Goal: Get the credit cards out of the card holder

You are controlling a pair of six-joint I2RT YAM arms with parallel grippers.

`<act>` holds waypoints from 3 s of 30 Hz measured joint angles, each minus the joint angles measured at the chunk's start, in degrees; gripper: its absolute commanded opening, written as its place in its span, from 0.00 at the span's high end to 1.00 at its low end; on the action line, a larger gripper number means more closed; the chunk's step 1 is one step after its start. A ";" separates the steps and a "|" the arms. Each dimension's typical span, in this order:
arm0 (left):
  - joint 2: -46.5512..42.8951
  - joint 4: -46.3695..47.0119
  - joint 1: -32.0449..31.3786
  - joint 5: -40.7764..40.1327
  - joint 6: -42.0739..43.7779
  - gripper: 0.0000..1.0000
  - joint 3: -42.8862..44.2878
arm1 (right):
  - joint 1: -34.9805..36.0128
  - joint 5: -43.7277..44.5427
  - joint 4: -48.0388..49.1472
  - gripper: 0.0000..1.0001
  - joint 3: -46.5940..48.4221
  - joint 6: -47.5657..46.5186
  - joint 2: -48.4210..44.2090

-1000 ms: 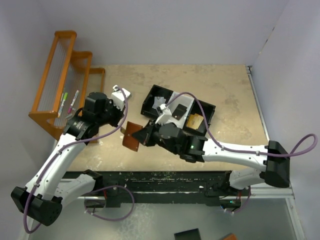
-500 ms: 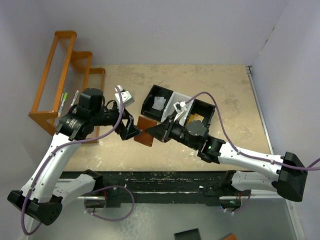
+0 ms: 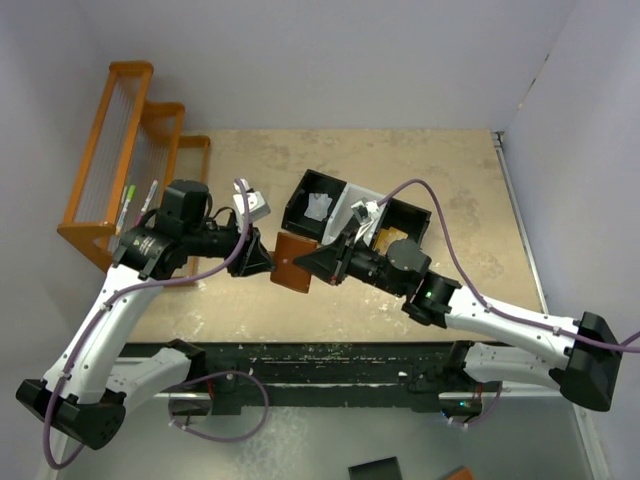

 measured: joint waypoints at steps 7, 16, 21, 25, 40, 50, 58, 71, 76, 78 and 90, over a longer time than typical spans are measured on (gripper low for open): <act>-0.39 -0.46 0.22 0.42 0.52 0.79 0.00 | -0.37 -1.77 1.14 1.00 -1.33 -0.15 -0.94; -0.22 -0.17 0.22 0.15 0.09 1.00 -0.28 | -0.81 -3.19 3.34 1.00 -2.60 -0.20 -0.94; -0.20 0.39 0.33 -2.05 0.11 1.00 -1.27 | -0.85 -5.62 6.82 1.00 -4.48 0.26 -0.96; -0.13 1.07 0.57 -1.66 0.04 1.00 -1.88 | -0.70 -6.75 9.55 1.00 -5.44 0.59 -0.98; -0.09 0.44 1.36 1.88 1.29 1.00 0.66 | -1.51 -1.81 6.67 0.20 -6.23 2.08 -2.64; 1.25 -2.62 1.36 -2.38 7.69 1.00 2.34 | -2.34 2.89 -2.67 0.16 -6.23 -1.01 -4.74; 3.63 -6.19 1.36 -2.21 7.37 1.00 2.97 | -2.34 -1.36 -0.90 0.00 -6.99 -12.09 -4.17; 6.97 -7.72 1.36 -6.05 2.64 1.00 5.38 | 10.29 7.23 -3.32 0.04 -1.49 -28.55 -0.35; 7.10 -7.89 1.36 -6.64 2.03 1.00 5.64 | 14.27 15.34 -6.01 0.11 3.54 -33.18 4.96; 7.10 -8.22 1.36 -5.88 2.10 1.00 5.92 | 14.29 18.16 -6.93 0.12 4.46 -34.32 6.25; 7.04 -13.05 1.36 0.83 5.29 1.00 7.91 | 9.73 13.38 -9.53 0.10 3.87 -44.02 2.97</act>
